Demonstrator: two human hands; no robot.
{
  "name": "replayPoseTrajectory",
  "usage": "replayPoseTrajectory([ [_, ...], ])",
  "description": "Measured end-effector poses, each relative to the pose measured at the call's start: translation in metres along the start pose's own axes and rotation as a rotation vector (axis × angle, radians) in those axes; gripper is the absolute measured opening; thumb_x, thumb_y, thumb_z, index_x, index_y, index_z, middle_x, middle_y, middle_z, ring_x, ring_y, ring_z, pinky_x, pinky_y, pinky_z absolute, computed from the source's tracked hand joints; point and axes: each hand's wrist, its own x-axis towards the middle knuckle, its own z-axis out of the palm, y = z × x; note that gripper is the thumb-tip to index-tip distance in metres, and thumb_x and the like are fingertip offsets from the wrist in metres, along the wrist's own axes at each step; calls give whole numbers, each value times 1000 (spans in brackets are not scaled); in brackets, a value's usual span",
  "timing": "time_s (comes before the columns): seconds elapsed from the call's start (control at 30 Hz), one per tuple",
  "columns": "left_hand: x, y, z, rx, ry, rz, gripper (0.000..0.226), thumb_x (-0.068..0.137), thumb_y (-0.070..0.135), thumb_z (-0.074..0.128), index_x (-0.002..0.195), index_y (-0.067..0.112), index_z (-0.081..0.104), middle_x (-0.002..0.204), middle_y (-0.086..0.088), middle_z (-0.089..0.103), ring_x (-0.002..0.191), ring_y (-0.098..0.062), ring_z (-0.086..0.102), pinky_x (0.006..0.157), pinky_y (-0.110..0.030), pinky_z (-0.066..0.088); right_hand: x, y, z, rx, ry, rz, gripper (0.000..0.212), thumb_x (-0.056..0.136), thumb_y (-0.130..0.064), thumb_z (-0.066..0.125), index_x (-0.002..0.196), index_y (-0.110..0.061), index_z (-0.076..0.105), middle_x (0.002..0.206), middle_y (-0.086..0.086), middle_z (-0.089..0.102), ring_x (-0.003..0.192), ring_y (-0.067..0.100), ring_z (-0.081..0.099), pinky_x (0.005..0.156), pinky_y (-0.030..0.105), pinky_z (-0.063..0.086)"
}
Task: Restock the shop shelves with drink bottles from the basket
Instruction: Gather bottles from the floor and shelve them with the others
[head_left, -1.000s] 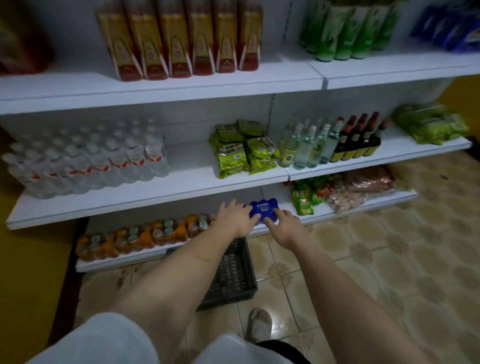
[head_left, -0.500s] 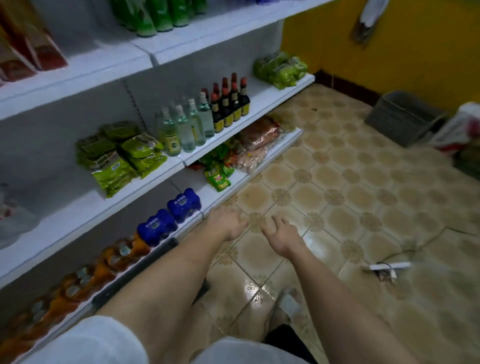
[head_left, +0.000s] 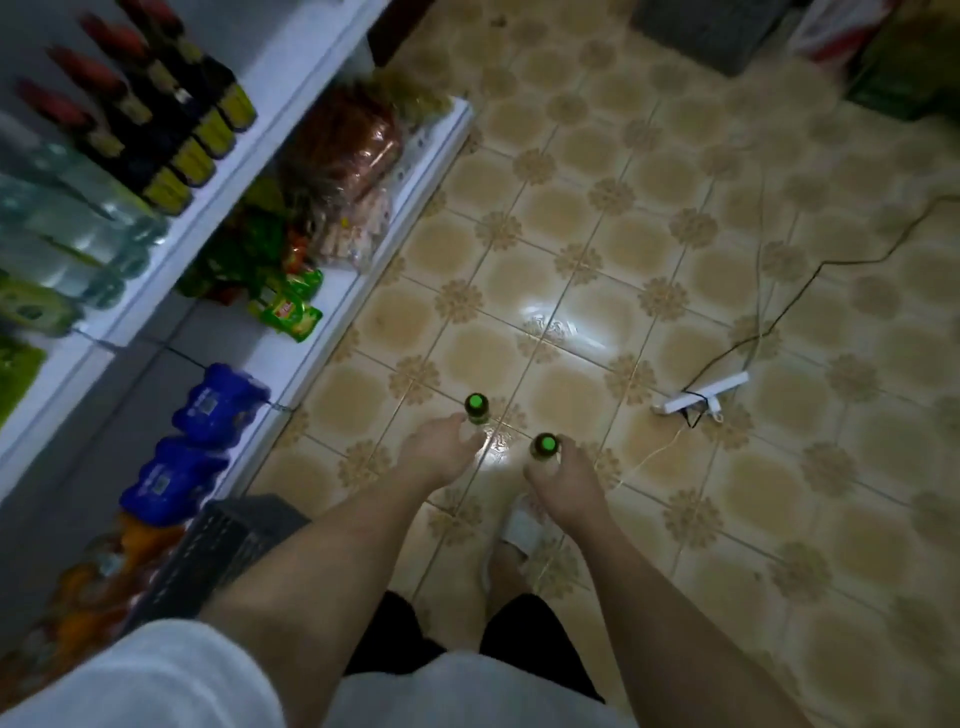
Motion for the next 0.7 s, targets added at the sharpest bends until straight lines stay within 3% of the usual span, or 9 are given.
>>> replayPoseTrajectory([
  [0.07,34,7,17,-97,-3,-28,69,99,57,44,154,19,32,155,-8,42,138,-29,43,111,-40,38,30,23,1,62,-10,69,60,94,-33,64,143,-10,41,142,13,49,125,30,50,85,30,36],
  [0.23,146,-7,73,-359,23,-163,68,93,45,64,150,19,37,150,-4,46,130,-27,50,100,-34,44,129,86,48,192,12,231,67,89,-24,72,144,-5,39,140,16,49,125,32,48,95,37,42],
  [0.33,232,-33,118,-486,63,-234,77,86,33,76,150,17,35,150,-7,45,128,-31,52,104,-48,47,199,128,99,300,78,335,78,79,-24,79,144,-8,39,125,5,54,120,31,53,94,45,48],
  [0.4,288,-54,150,-560,98,-265,85,82,25,81,151,16,32,153,-8,41,134,-30,46,109,-49,43,245,154,135,367,108,374,77,79,-15,80,144,-9,39,116,-2,49,113,24,54,89,35,45],
  [0.47,341,-75,181,-626,150,-269,94,77,23,85,153,16,29,154,-9,37,140,-28,38,114,-47,37,289,183,172,407,155,388,80,81,-11,79,148,-11,34,129,4,48,119,24,50,90,31,39],
  [0.53,381,-94,206,-676,174,-238,99,76,24,86,154,16,26,155,-8,36,141,-27,37,115,-46,36,323,210,205,432,253,359,85,80,-11,79,150,-15,32,145,5,43,132,24,44,101,32,39],
  [0.6,417,-111,232,-715,164,-187,93,76,19,86,151,15,31,147,-4,43,136,-24,42,114,-40,38,354,232,234,446,334,337,86,78,-11,80,151,-20,34,149,1,42,135,16,41,108,27,32],
  [0.7,448,-126,254,-716,161,-113,81,74,13,87,141,15,42,128,3,53,121,-14,50,106,-26,41,386,254,261,474,440,327,79,78,-19,82,146,-22,41,144,-2,49,129,7,43,105,19,31],
])
